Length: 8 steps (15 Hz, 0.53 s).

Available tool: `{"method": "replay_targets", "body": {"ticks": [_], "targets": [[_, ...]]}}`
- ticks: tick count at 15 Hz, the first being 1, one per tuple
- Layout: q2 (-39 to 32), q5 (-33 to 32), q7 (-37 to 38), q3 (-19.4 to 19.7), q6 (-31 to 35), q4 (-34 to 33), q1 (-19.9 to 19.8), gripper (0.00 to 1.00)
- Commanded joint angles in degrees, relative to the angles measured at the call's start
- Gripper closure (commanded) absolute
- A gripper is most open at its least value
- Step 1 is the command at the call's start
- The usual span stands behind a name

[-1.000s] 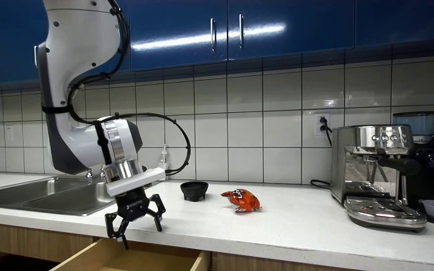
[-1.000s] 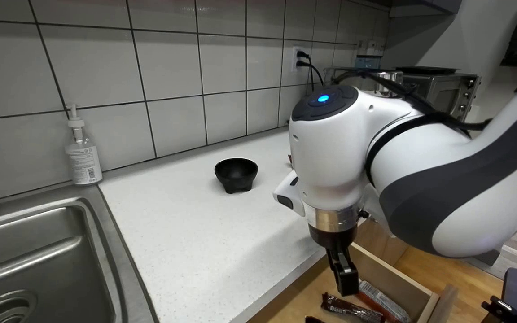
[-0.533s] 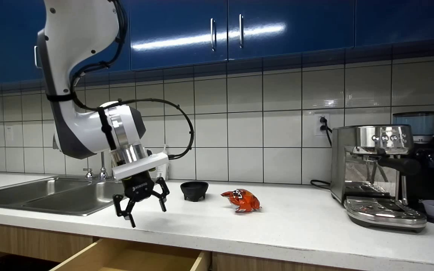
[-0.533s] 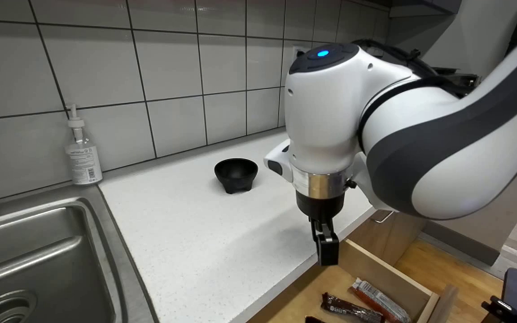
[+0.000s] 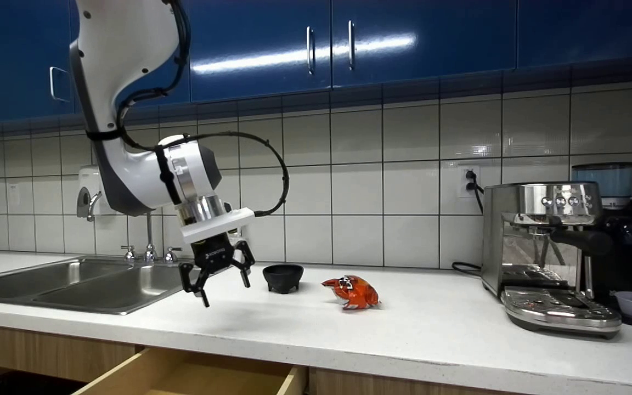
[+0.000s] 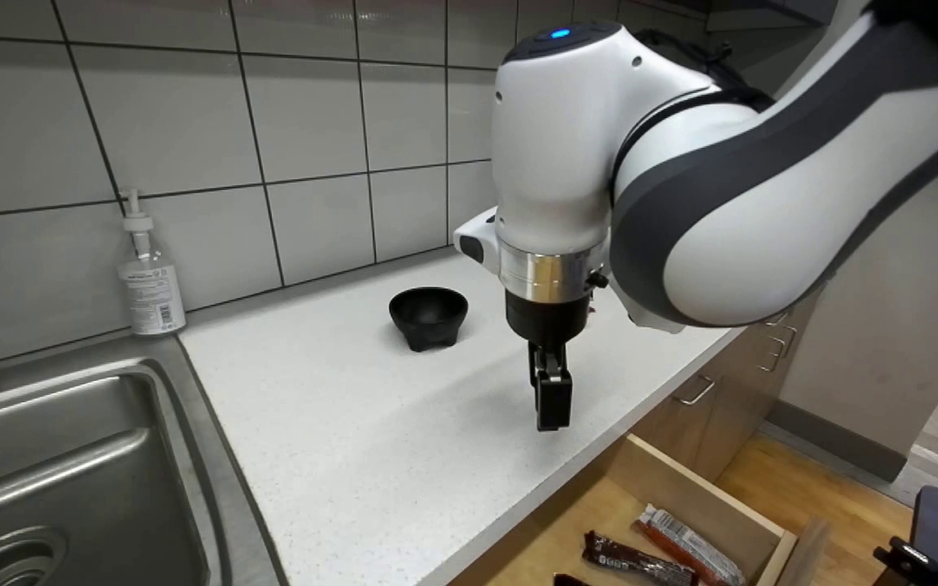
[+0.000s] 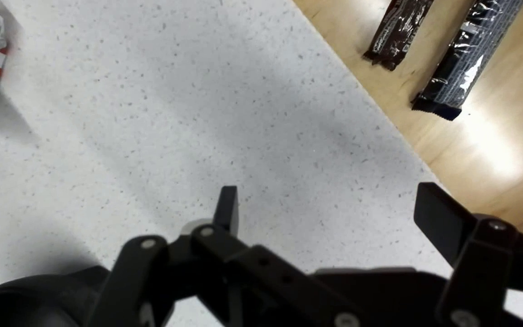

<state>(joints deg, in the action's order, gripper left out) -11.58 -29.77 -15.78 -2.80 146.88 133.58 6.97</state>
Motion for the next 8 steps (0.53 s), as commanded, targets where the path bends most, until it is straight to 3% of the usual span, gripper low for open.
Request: {"method": "replay_targets", "body": {"ticks": [1,8], "targets": [[-1.62,3.43,-0.94,-0.46,-4.48,-3.77,-0.82,0.0],[-1.49,7.56,1.91,-0.52,-18.57,-6.88,-0.15,0.0]]}}
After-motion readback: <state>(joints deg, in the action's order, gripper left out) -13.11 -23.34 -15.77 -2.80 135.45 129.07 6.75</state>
